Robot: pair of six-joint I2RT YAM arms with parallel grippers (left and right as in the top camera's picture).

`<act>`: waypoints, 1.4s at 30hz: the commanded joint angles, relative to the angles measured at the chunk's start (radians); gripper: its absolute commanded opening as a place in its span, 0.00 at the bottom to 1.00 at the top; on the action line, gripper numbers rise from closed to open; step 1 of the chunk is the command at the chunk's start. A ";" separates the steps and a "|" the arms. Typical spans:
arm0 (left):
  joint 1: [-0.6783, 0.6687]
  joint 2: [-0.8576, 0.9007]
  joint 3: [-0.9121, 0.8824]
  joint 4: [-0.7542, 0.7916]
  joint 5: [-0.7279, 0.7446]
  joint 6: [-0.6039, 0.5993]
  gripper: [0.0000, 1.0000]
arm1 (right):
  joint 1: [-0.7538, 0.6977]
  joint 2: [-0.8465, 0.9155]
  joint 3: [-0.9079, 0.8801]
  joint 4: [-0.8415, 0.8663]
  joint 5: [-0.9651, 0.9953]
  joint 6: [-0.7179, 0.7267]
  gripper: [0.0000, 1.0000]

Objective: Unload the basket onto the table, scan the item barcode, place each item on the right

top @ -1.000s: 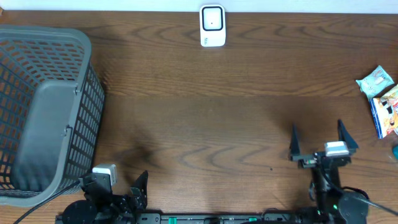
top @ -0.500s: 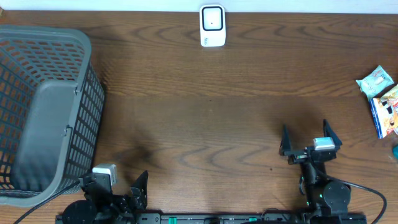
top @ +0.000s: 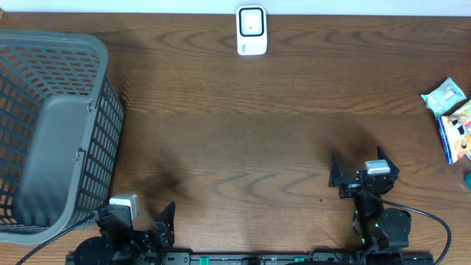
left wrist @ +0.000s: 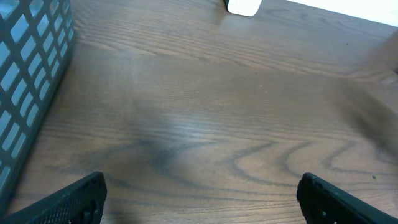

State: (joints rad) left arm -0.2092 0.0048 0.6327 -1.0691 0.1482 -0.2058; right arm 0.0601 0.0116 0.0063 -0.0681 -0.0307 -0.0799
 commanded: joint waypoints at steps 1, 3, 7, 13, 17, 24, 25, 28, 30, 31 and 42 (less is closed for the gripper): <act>0.004 0.000 0.005 0.001 0.002 0.002 0.98 | -0.010 -0.006 -0.001 -0.004 -0.005 0.016 0.99; 0.004 0.000 0.005 0.001 0.001 0.002 0.98 | -0.010 -0.006 -0.001 -0.004 -0.005 0.016 0.99; 0.004 0.000 0.005 0.001 0.001 0.002 0.98 | -0.010 -0.006 -0.001 -0.004 -0.005 0.016 0.99; 0.004 0.000 0.005 0.001 0.001 0.002 0.98 | -0.010 -0.006 -0.001 -0.004 -0.005 0.016 0.99; 0.004 0.000 0.005 0.001 0.001 0.002 0.98 | -0.010 -0.006 -0.001 -0.004 -0.005 0.016 0.99; 0.047 -0.003 -0.060 0.124 -0.054 0.003 0.98 | -0.010 -0.006 -0.001 -0.004 -0.005 0.016 0.99; 0.058 -0.003 -0.084 0.170 -0.084 0.003 0.98 | -0.010 -0.006 -0.001 -0.004 -0.005 0.016 0.99; 0.077 -0.003 -0.159 0.306 -0.135 0.037 0.98 | -0.010 -0.006 -0.001 -0.004 -0.005 0.016 0.99; 0.080 -0.003 -0.230 0.452 -0.134 0.103 0.98 | -0.010 -0.006 -0.001 -0.004 -0.005 0.016 0.99; 0.080 -0.003 -0.257 0.512 -0.134 0.122 0.98 | -0.010 -0.006 -0.001 -0.004 -0.005 0.016 0.99; 0.080 -0.003 -0.562 0.999 -0.131 0.254 0.98 | -0.010 -0.006 -0.001 -0.004 -0.005 0.016 0.99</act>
State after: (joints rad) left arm -0.1326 0.0055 0.1238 -0.1326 0.0296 -0.0174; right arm 0.0601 0.0113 0.0063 -0.0685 -0.0307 -0.0795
